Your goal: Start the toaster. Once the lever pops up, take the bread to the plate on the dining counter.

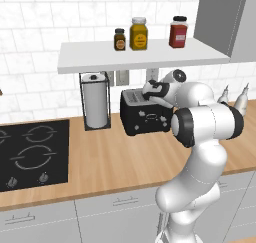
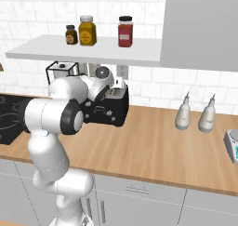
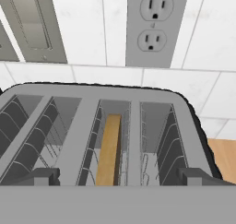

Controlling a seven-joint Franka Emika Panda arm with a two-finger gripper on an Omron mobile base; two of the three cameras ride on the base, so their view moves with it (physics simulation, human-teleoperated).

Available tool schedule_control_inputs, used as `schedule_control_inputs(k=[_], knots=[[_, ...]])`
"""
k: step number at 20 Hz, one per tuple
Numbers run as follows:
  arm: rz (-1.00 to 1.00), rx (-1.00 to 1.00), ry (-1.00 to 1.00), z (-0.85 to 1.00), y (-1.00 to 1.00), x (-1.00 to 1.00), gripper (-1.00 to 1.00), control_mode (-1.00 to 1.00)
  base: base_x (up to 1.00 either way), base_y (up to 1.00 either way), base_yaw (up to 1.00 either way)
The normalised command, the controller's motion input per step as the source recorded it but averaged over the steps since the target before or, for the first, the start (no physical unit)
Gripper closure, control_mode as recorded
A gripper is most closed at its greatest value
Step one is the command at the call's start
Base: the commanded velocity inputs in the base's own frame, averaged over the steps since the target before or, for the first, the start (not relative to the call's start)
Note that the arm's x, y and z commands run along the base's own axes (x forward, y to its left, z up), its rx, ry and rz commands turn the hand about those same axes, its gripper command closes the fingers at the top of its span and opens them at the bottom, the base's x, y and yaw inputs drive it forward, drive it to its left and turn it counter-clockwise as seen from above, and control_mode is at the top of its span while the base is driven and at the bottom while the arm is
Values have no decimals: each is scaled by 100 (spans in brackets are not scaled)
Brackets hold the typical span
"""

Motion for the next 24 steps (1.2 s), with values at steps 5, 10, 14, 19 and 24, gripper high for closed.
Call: schedule_control_inputs(k=[5, 10, 14, 19, 24], knots=[[0, 0, 0, 0, 0, 0, -100, -100, 0, 0, 0], [0, 0, 0, 0, 0, 0, -100, -100, 0, 0, 0], [0, 0, 0, 0, 0, 0, -100, -100, 0, 0, 0], [0, 0, 0, 0, 0, 0, -100, -100, 0, 0, 0], [0, 0, 0, 0, 0, 0, -100, -100, 0, 0, 0]])
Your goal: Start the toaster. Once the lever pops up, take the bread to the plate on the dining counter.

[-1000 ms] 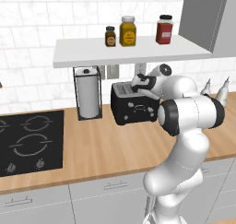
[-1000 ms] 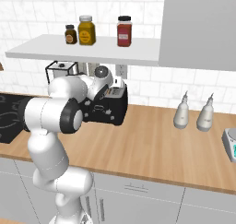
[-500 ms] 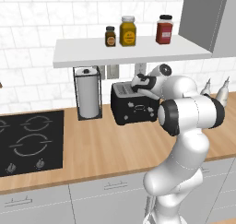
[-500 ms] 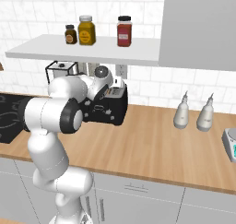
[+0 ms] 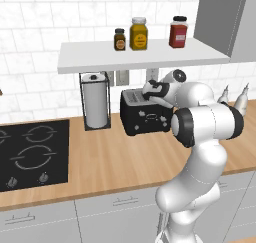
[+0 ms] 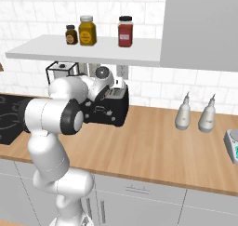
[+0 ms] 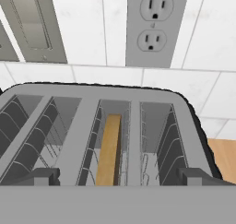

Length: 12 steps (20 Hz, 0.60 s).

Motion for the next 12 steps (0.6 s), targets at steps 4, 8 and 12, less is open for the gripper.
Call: schedule_control_inputs(k=[4, 8, 12], knots=[[0, 0, 0, 0, 0, 0, -100, -100, 0, 0, 0], [0, 0, 0, 0, 0, 0, -100, -100, 0, 0, 0], [0, 0, 0, 0, 0, 0, -100, -100, 0, 0, 0]])
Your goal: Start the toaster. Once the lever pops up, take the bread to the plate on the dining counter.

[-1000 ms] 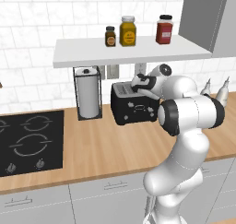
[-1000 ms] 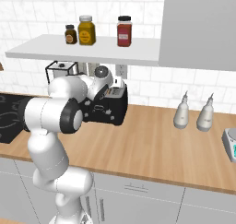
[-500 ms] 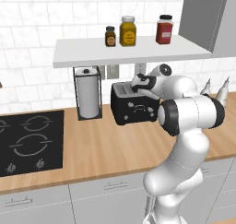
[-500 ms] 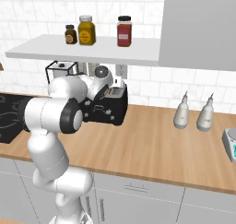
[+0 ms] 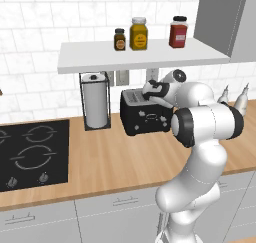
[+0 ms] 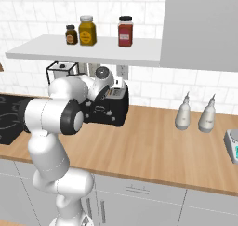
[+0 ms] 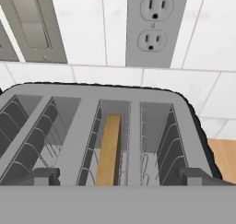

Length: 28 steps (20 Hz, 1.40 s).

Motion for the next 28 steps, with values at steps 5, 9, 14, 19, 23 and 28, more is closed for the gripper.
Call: schedule_control_inputs(k=[5, 9, 14, 19, 23, 28], knots=[[0, 0, 0, 0, 0, 0, -100, -100, 0, 0, 0], [0, 0, 0, 0, 0, 0, -100, -100, 0, 0, 0], [0, 0, 0, 0, 0, 0, -100, -100, 0, 0, 0], [0, 0, 0, 0, 0, 0, -100, -100, 0, 0, 0], [0, 0, 0, 0, 0, 0, -100, -100, 0, 0, 0], [0, 0, 0, 0, 0, 0, -100, -100, 0, 0, 0]])
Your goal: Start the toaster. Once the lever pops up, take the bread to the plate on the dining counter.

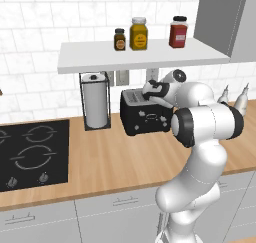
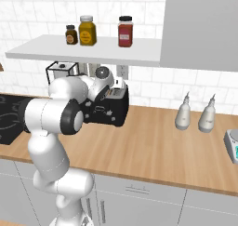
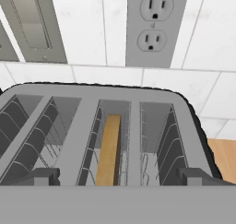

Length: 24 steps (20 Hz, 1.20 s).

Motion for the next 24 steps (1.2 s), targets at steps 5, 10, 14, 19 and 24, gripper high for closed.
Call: schedule_control_inputs(k=[5, 10, 14, 19, 24], knots=[[0, 0, 0, 0, 0, 0, -100, -100, 0, 0, 0], [0, 0, 0, 0, 0, 0, -100, -100, 0, 0, 0], [0, 0, 0, 0, 0, 0, -100, -100, 0, 0, 0], [0, 0, 0, 0, 0, 0, -100, -100, 0, 0, 0], [0, 0, 0, 0, 0, 0, -100, -100, 0, 0, 0]])
